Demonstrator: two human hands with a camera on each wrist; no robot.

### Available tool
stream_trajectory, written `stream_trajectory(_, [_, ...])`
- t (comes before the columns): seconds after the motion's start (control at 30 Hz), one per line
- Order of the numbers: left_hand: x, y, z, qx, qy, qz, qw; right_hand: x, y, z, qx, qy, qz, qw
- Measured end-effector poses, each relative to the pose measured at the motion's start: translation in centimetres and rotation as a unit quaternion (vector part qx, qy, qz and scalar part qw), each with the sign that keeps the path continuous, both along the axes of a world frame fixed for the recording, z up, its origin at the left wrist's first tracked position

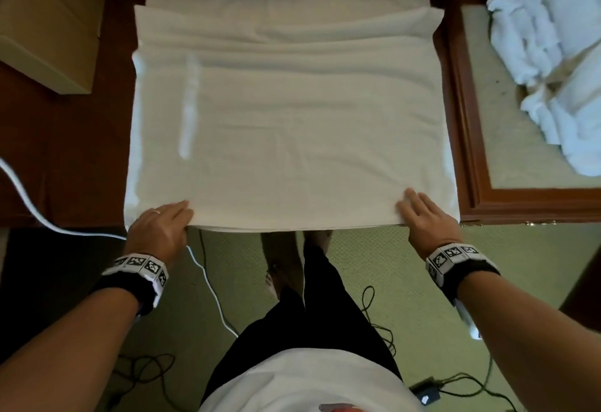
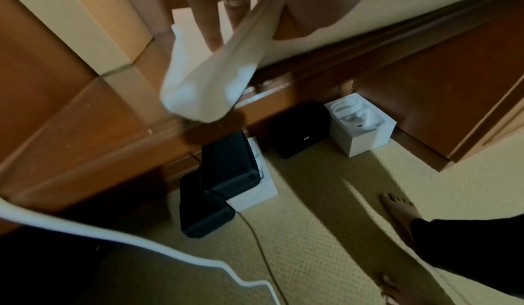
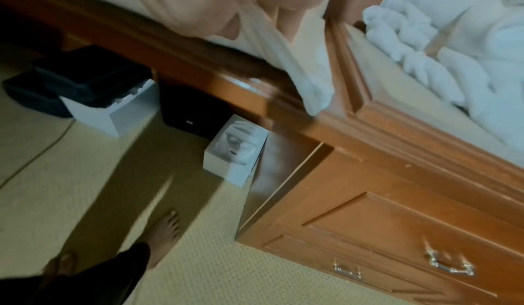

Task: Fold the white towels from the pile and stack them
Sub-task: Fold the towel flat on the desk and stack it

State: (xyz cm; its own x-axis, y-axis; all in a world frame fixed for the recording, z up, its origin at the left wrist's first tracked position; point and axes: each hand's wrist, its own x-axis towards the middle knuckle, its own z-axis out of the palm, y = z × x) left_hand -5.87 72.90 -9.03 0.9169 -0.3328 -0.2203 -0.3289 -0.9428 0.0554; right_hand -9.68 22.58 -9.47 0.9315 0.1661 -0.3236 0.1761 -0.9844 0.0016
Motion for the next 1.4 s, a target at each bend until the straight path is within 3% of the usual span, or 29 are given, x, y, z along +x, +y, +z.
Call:
stream_trajectory(0.1, [1.7, -0.6, 3.0, 0.042, 0.031, 0.036, 0.998, 1.9, 1.0, 3.7, -0.017, 0.003, -0.045, 0.999])
stream_trajectory(0.23, [3.4, -1.1, 4.6, 0.144, 0.193, 0.112, 0.964, 4.5, 1.6, 6.6, -0.12, 0.182, -0.096, 0.971])
stream_trajectory(0.33, [4.2, -0.4, 4.4, 0.129, 0.299, 0.133, 0.936, 4.9, 1.2, 6.4, -0.118, 0.26, -0.097, 0.953])
stream_trajectory(0.43, [5.5, 0.3, 4.7, 0.106, 0.334, 0.148, 0.925, 5.8, 0.4, 6.6, -0.107, 0.28, -0.13, 0.945])
stream_trajectory(0.7, [14.3, -0.1, 6.8, 0.022, 0.188, 0.224, 0.956, 13.9, -0.2, 10.1, -0.088, 0.097, -0.189, 0.973])
stream_trajectory(0.97, [24.3, -1.3, 7.8, -0.001, 0.097, 0.248, 0.964, 24.1, -0.9, 10.4, -0.069, 0.045, -0.189, 0.979])
stream_trajectory(1.1, [27.6, -1.5, 7.0, 0.013, 0.102, 0.237, 0.966, 28.1, -0.7, 9.3, -0.06, 0.057, -0.189, 0.978])
stream_trajectory(1.27, [28.5, -2.8, 5.3, 0.036, 0.097, 0.275, 0.956, 29.7, -1.0, 6.3, -0.063, 0.07, -0.194, 0.976])
stream_trajectory(1.4, [26.1, -2.7, 3.6, 0.045, -0.046, 0.22, 0.973, 28.2, -1.2, 3.5, -0.04, -0.059, -0.193, 0.978])
